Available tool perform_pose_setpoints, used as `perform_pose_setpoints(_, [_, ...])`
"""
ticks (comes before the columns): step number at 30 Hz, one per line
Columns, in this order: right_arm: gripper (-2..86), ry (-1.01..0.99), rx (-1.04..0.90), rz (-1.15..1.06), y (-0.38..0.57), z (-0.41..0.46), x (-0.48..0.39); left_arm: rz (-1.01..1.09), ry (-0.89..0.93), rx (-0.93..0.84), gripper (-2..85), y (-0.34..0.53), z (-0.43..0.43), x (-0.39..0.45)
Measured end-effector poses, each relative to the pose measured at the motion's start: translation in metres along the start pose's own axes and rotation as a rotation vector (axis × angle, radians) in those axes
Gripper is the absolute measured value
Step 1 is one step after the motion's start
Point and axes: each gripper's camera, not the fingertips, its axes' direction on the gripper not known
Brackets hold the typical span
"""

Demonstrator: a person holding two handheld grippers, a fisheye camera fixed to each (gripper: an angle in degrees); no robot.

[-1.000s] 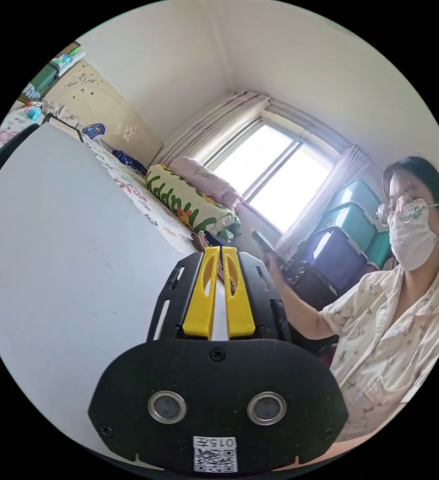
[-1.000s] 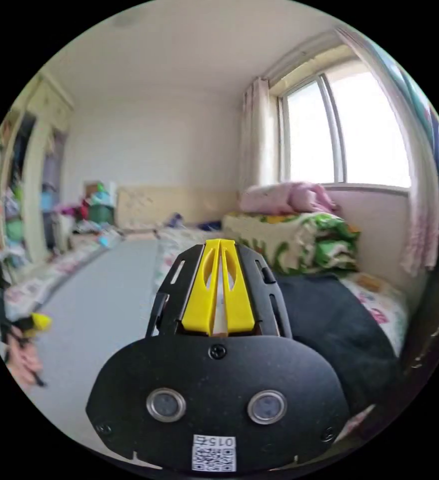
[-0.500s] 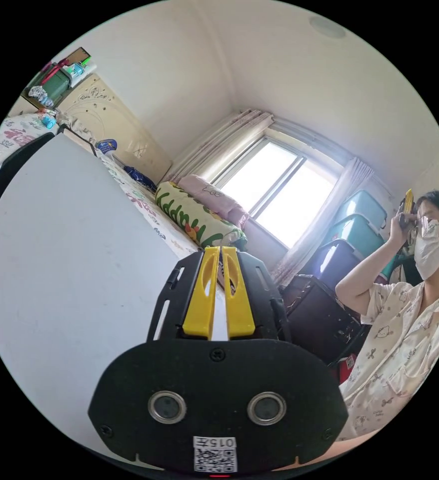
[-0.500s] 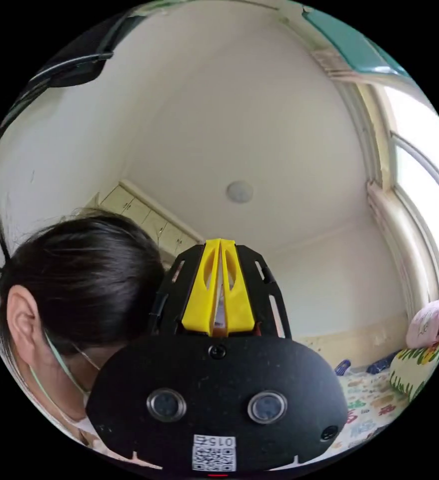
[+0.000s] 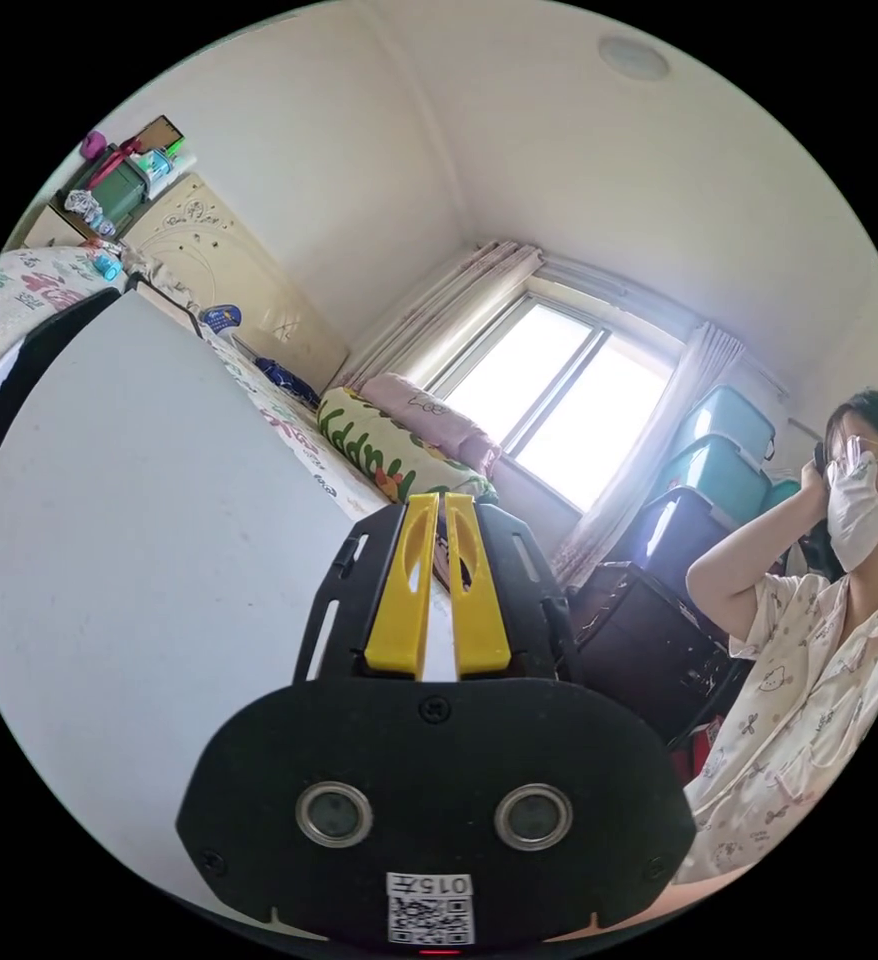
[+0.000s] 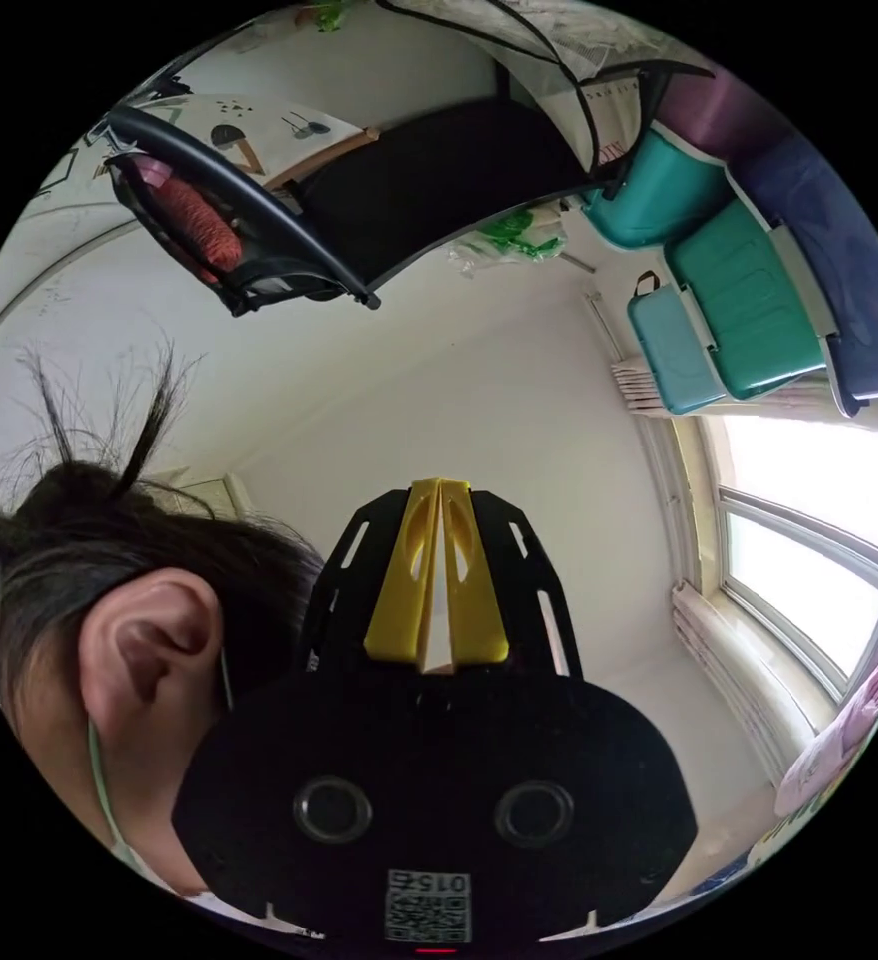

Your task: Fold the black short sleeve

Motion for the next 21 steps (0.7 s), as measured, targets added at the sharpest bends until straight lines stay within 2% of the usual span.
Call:
perform_pose_setpoints(9, [-0.9, 0.045, 0.022, -0.002, 0.028, -0.007, 0.035, 0.027, 0.012, 0.002, 0.8, 0.004, -0.003, 0.019])
perform_pose_setpoints(12, [-0.9, 0.15, -0.167, -0.177, 0.056, -0.001, 0.054, 0.045, 0.01, 0.007, 1.6, 0.005, -0.005, 0.026])
perform_pose_setpoints(14, [-0.8, 0.34, -0.5, -0.251, 0.109, 0.012, 0.102, 0.043, 0.013, 0.005, 2.3, 0.006, -0.005, 0.029])
perform_pose_setpoints(15, [-0.7, 0.371, -0.588, -0.269, 0.127, 0.013, 0.118, 0.041, 0.015, 0.002, 2.4, 0.006, -0.005, 0.029])
perform_pose_setpoints(17, [0.4, 0.525, -0.959, -0.349, 0.216, 0.012, 0.193, 0.027, 0.02, -0.007, 2.9, 0.005, -0.004, 0.029])
perform_pose_setpoints(18, [0.9, 0.576, -1.062, -0.363, 0.241, 0.009, 0.214, 0.024, 0.022, -0.007, 2.9, 0.005, -0.004, 0.029])
perform_pose_setpoints(20, [4.6, 0.712, -1.554, -0.374, 0.346, -0.008, 0.296, 0.019, 0.025, -0.002, 3.2, 0.006, -0.006, 0.029])
perform_pose_setpoints(21, [5.1, 0.723, -1.674, -0.356, 0.371, -0.016, 0.312, 0.018, 0.022, -0.001, 3.3, 0.006, -0.006, 0.03])
